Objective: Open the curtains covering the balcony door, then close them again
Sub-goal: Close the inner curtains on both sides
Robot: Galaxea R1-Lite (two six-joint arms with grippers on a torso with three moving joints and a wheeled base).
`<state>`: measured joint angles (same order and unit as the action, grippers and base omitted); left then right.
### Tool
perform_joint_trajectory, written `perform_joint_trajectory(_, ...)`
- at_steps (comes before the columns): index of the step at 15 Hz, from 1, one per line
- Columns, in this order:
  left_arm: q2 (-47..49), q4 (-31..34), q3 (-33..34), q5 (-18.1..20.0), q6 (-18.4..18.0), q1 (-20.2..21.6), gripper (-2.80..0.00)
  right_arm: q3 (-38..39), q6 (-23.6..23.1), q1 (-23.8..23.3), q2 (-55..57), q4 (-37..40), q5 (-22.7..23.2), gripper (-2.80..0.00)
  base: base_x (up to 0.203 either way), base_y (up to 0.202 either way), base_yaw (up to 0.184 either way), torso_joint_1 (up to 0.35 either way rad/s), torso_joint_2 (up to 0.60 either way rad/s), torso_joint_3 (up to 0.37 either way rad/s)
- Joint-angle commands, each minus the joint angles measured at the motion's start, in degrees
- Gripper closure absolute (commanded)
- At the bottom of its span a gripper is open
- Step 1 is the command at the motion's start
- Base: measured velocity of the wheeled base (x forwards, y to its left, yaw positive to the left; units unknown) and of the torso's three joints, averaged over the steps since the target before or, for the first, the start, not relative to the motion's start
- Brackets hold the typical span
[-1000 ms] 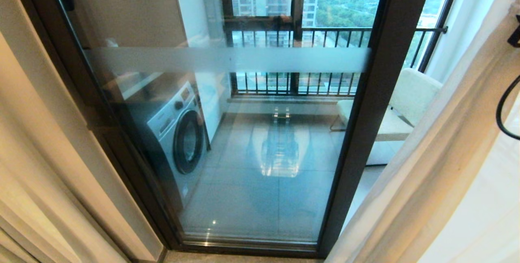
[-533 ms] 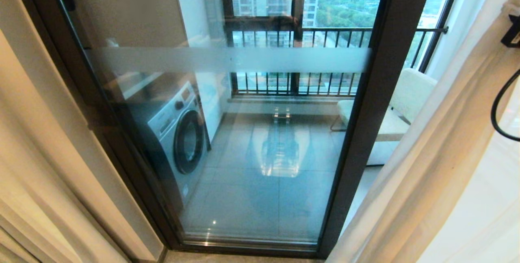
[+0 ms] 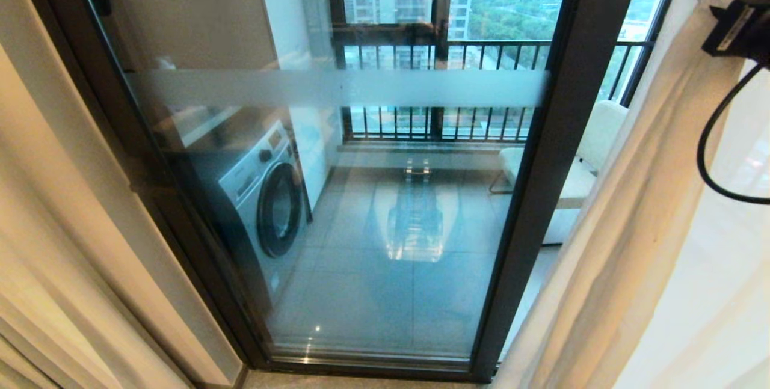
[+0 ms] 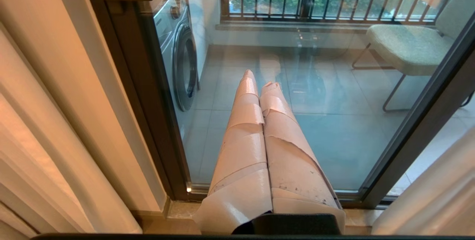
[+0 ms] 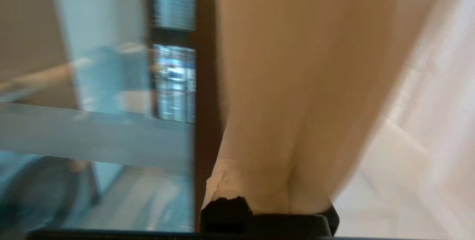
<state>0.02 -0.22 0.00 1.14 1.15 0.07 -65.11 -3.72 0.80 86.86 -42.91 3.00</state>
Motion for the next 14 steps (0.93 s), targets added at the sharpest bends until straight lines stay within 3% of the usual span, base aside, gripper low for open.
perform_joint_trajectory(1,0.0,0.0,0.0,0.0,0.1,0.0,0.0,-2.7,-1.7,4.3,1.9,-0.4,0.0,0.0,0.0,0.0,0.0,0.0,0.0,0.0)
perform_joint_trajectory(8,0.0,0.0,0.0,0.0,0.1,0.0,0.0,-15.2,-6.8,20.1,12.5,-0.2,-6.2,0.0,0.0,0.0,0.0,0.0,0.0,0.0)
perform_joint_trajectory(14,0.0,0.0,0.0,0.0,0.1,0.0,0.0,-23.8,-10.9,28.6,21.5,-0.4,-8.4,0.0,0.0,0.0,0.0,0.0,0.0,0.0)
